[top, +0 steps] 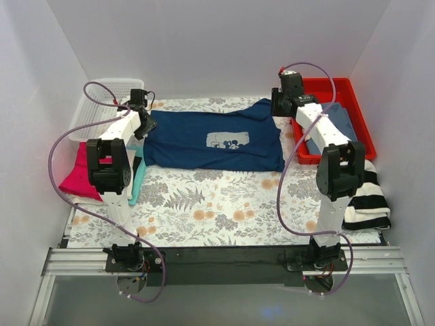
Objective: Fold and stack the t-shirts
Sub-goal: Fold the flattened tshirt in 1/3 of the way
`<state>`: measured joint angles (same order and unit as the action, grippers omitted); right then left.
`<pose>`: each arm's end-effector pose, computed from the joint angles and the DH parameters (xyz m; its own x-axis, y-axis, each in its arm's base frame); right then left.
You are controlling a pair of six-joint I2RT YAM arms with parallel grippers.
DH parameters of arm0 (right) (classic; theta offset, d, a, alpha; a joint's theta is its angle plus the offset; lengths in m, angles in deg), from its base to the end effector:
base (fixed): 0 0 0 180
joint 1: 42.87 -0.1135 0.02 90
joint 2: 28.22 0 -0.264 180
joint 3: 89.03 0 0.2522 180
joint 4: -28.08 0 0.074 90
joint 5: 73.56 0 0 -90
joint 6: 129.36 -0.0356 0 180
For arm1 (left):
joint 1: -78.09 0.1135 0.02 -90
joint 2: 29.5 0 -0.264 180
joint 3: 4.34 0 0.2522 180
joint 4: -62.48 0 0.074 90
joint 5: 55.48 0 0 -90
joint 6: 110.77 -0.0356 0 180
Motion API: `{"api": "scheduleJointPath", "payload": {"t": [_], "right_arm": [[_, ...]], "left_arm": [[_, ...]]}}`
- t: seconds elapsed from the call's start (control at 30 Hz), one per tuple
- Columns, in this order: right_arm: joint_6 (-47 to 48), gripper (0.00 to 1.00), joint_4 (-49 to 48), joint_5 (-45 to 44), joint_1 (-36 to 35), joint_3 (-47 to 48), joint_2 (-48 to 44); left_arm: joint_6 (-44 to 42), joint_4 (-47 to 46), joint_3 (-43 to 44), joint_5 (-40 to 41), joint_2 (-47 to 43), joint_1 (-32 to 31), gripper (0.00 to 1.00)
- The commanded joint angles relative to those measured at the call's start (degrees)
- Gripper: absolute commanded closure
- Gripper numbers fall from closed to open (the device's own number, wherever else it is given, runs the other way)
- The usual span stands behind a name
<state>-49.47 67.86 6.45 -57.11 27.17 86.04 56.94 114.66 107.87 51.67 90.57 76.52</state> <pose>0.4538 0.1088 0.2958 -0.6046 0.0249 -0.7961 -0.0034 0.9994 0.0339 0.4562 -0.0020 0.2139 -0.0661 -0.9322 -0.3559 -0.8720 0.2274 -0.4336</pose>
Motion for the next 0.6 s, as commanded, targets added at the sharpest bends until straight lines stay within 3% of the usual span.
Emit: {"api": "scheduleJointPath", "payload": {"t": [0.0,0.27,0.57], "right_arm": [[0.00,0.52,3.07,2.00,0.00,-7.84,-6.49],[-0.70,0.50,4.12,2.53,-0.79,-24.47,-17.92],[-1.05,0.51,4.30,7.80,-2.54,-27.55,-16.79]], "left_arm": [[-1.16,1.84,-5.45,0.35,-7.90,0.86,0.51],[-1.51,1.66,-22.67,-4.58,-17.85,0.77,0.51],[0.16,0.08,-24.36,-11.08,-18.03,0.77,0.52]]}}
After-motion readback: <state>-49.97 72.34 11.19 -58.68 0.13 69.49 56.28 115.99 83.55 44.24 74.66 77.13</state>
